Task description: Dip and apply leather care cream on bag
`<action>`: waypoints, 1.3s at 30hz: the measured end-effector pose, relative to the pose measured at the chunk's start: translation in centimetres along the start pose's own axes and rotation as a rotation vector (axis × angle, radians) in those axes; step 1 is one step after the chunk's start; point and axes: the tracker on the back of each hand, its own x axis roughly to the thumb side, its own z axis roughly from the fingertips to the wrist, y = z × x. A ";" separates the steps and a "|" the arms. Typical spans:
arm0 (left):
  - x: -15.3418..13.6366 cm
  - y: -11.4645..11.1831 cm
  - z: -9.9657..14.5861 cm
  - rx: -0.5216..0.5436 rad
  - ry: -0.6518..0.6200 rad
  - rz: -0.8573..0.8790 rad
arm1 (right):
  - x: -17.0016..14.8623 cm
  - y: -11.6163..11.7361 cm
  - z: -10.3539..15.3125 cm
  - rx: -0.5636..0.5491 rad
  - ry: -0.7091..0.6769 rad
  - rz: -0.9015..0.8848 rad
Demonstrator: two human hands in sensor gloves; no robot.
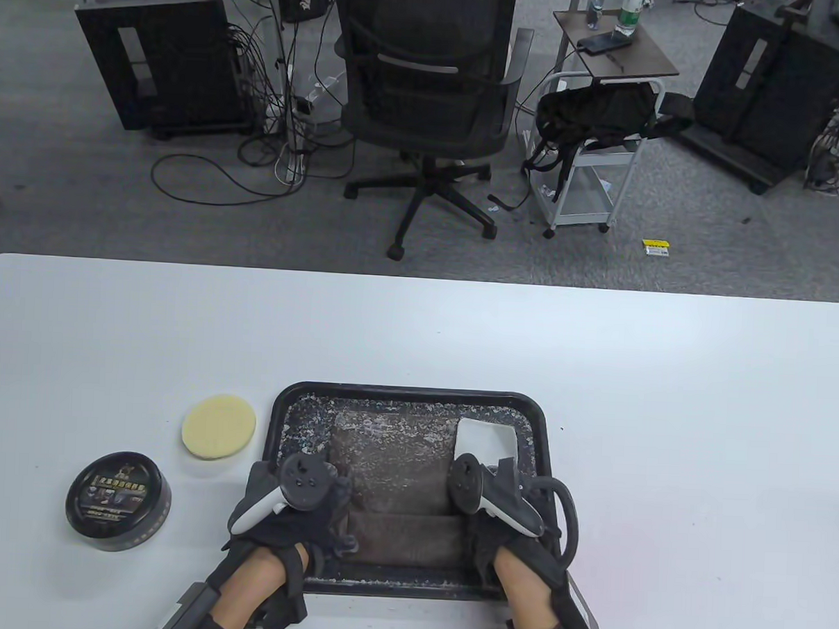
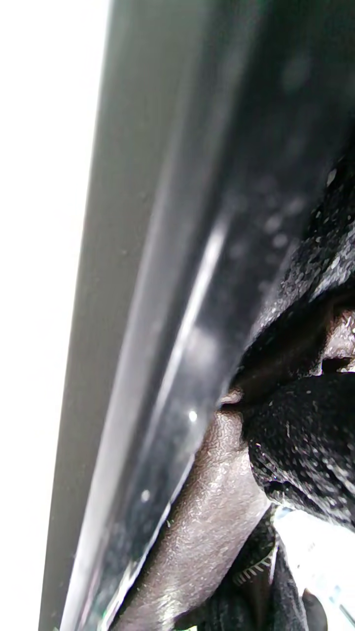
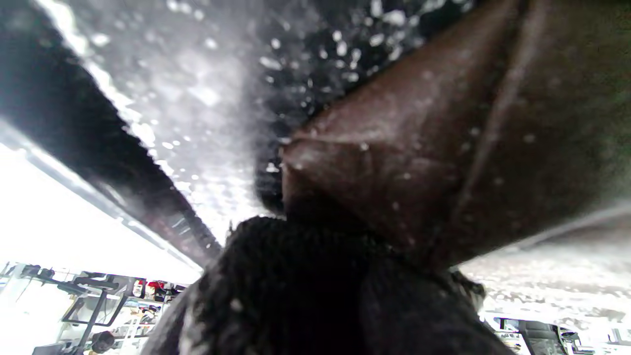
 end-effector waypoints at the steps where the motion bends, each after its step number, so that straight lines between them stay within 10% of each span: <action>1: -0.1 0.0 0.0 -0.002 0.000 0.003 | 0.0 0.0 0.0 -0.008 0.001 0.002; 27: -0.1 -0.2 0.0 -0.008 0.008 0.003 | 13.4 0.5 1.4 -0.084 -0.358 -0.035; 39: -0.2 -0.1 0.0 -0.007 0.025 -0.004 | 11.9 0.4 1.7 -0.033 -0.441 -0.067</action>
